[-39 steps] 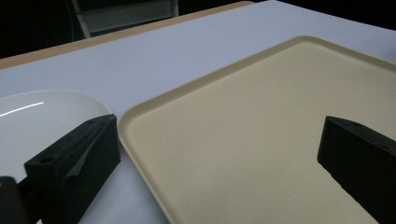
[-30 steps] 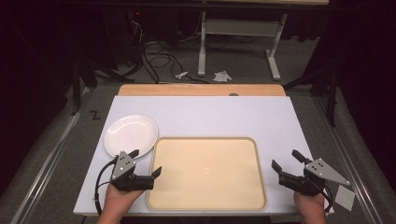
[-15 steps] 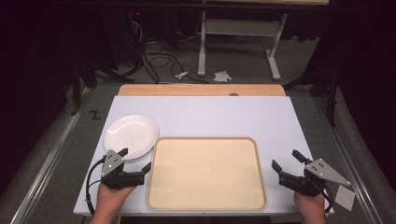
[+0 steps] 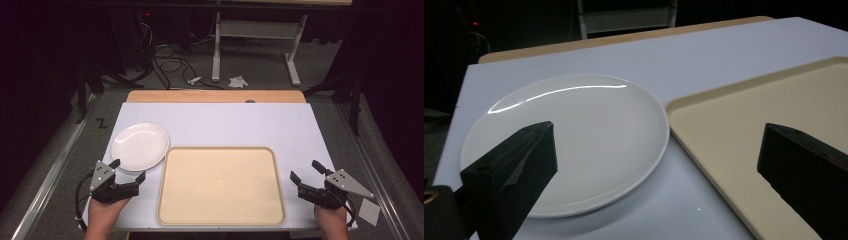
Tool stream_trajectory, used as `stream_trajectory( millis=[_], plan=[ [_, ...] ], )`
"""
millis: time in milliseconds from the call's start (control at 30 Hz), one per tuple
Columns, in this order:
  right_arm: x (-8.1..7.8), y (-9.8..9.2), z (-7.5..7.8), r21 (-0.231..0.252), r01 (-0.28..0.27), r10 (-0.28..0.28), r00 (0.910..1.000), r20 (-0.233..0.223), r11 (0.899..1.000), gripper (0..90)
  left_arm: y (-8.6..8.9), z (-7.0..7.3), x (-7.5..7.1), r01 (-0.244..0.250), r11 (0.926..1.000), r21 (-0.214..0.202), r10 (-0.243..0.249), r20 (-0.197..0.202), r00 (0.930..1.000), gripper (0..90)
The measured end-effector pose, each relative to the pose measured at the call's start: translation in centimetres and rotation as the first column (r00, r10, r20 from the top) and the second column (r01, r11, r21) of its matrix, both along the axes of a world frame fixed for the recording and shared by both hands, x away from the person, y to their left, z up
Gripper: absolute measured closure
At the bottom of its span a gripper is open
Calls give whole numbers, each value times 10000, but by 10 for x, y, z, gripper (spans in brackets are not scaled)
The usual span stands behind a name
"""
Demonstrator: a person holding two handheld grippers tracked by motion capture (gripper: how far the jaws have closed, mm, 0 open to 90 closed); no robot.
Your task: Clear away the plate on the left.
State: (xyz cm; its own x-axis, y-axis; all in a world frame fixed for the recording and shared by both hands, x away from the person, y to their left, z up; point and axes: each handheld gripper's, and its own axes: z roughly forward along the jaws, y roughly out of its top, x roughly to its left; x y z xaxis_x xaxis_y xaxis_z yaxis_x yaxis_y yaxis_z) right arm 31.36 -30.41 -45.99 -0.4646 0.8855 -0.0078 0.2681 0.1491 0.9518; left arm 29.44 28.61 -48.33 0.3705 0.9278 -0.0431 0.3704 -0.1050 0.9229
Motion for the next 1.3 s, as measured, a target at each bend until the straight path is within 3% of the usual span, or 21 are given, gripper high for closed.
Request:
stream_trajectory(
  millis=[167, 333, 467, 567, 600, 633, 667, 767, 900, 1033, 1133, 1300],
  plan=[
    [1, 0, 0, -21, 41, -41, 10000, -14, 10000, 162, 13, -2, -5, -358, 9993, 139, 359, -42, 9993, 51],
    [0, 0, 0, 12, 15, -15, 10000, 5, 10000, 162, 20, -4, -6, -229, 9997, -34, 228, -27, 9997, 116],
    [1, 2, -1, -97, 17, -17, 10000, -36, 10000, 162, 16, -4, -5, -81, 9995, 291, 78, 93, 9999, 140],
    [0, 2, 0, -108, -31, 31, 10000, -26, 9999, 162, 10, -5, -4, -38, 9952, 975, 45, -75, 10000, 140],
    [0, 2, 0, -70, -3, 3, 10000, -41, 10000, 162, 7, -6, -4, 28, 9930, 1182, -15, -107, 9999, 140],
    [0, 1, 0, -73, -21, 21, 10000, -13, 10000, 162, 2, -6, -2, 115, 9843, 1759, -67, -278, 9996, 140],
    [0, 1, 0, -73, -21, 21, 10000, -13, 10000, 162, 2, -6, -2, 115, 9843, 1759, -67, -278, 9996, 139],
    [1, 1, 0, -75, -17, 16, 10000, -57, 10000, 162, -6, -8, -1, 154, 9650, 2617, -80, -292, 9995, 135],
    [0, 1, 0, -95, -38, 38, 10000, -19, 9999, 162, -13, -10, 2, 203, 9450, 3265, -86, -374, 9993, 123],
    [0, 1, 0, -30, -20, 20, 10000, -5, 10000, 162, -18, -14, 7, 484, 9349, 3515, -261, -679, 9973, 122],
    [0, 1, 0, -64, -39, 39, 10000, -13, 10000, 162, -22, -17, 10, 708, 9179, 3905, -398, -871, 9954, 122],
    [0, 2, 0, -82, -54, 53, 10000, -28, 10000, 162, -30, -16, 12, 958, 9137, 3950, -571, -1087, 9924, 127]
  ],
)
